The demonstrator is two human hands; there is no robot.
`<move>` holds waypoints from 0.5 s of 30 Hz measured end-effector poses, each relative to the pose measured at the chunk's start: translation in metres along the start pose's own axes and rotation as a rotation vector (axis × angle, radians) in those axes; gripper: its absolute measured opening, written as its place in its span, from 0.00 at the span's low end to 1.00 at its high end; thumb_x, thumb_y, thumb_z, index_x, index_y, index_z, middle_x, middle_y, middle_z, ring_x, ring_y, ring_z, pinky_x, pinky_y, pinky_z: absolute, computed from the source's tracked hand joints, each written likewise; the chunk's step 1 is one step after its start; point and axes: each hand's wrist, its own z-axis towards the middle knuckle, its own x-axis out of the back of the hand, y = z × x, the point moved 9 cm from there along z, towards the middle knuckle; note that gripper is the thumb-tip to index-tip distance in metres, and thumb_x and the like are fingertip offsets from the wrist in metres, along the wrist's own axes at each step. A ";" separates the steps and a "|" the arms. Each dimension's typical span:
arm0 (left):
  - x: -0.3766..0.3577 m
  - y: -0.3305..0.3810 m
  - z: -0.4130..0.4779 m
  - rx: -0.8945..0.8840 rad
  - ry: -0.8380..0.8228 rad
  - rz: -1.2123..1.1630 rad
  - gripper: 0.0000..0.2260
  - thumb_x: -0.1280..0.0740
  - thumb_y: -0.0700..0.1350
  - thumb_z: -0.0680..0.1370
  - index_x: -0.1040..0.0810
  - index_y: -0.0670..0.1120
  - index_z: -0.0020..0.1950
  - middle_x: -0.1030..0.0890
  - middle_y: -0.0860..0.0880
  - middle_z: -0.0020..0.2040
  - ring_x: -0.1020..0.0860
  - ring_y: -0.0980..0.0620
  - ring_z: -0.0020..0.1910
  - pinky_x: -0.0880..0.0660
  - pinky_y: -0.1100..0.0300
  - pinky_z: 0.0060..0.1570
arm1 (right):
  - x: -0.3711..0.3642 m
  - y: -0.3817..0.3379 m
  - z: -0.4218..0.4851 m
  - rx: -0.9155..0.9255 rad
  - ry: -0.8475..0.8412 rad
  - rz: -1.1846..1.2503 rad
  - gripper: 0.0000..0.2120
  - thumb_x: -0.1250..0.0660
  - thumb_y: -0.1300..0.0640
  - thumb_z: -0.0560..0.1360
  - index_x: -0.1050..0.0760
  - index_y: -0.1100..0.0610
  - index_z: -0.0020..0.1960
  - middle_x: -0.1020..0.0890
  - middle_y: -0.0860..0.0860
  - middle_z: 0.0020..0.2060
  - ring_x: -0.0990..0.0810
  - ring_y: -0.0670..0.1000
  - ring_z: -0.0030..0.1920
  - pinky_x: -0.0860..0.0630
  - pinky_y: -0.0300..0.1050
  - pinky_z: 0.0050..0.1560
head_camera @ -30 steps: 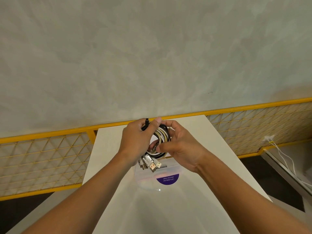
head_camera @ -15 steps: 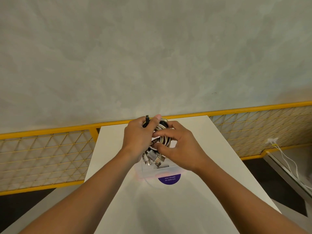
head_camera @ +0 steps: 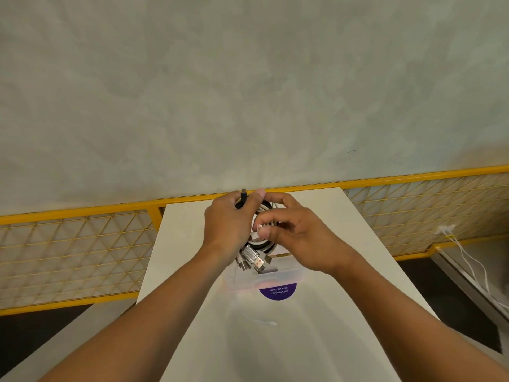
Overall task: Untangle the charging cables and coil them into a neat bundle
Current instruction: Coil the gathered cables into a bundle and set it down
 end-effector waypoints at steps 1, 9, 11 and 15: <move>-0.002 0.000 0.002 0.008 -0.014 0.003 0.15 0.31 0.60 0.77 0.16 0.50 0.41 0.17 0.46 0.36 0.20 0.43 0.38 0.20 0.43 0.41 | 0.003 0.002 0.000 -0.009 0.036 0.077 0.07 0.31 0.57 0.79 0.17 0.46 0.50 0.29 0.49 0.68 0.29 0.40 0.69 0.26 0.39 0.64; -0.010 -0.006 0.004 0.032 -0.112 -0.084 0.18 0.31 0.55 0.79 0.21 0.48 0.32 0.25 0.51 0.27 0.26 0.50 0.27 0.27 0.55 0.32 | 0.000 -0.004 0.000 0.057 0.085 0.119 0.04 0.30 0.59 0.79 0.16 0.54 0.49 0.30 0.46 0.65 0.32 0.47 0.72 0.28 0.38 0.63; -0.006 -0.006 0.005 0.023 -0.086 -0.097 0.17 0.30 0.57 0.78 0.19 0.48 0.34 0.22 0.50 0.29 0.23 0.47 0.31 0.25 0.51 0.35 | -0.002 -0.003 0.000 0.041 0.057 0.074 0.04 0.29 0.58 0.78 0.16 0.53 0.50 0.31 0.45 0.67 0.31 0.45 0.71 0.26 0.40 0.64; 0.007 -0.005 0.009 0.032 0.005 -0.081 0.16 0.30 0.59 0.77 0.18 0.48 0.37 0.24 0.57 0.25 0.28 0.56 0.27 0.30 0.56 0.36 | -0.007 0.010 -0.002 -0.065 -0.033 0.103 0.08 0.25 0.57 0.75 0.15 0.47 0.52 0.27 0.46 0.63 0.23 0.45 0.63 0.21 0.48 0.62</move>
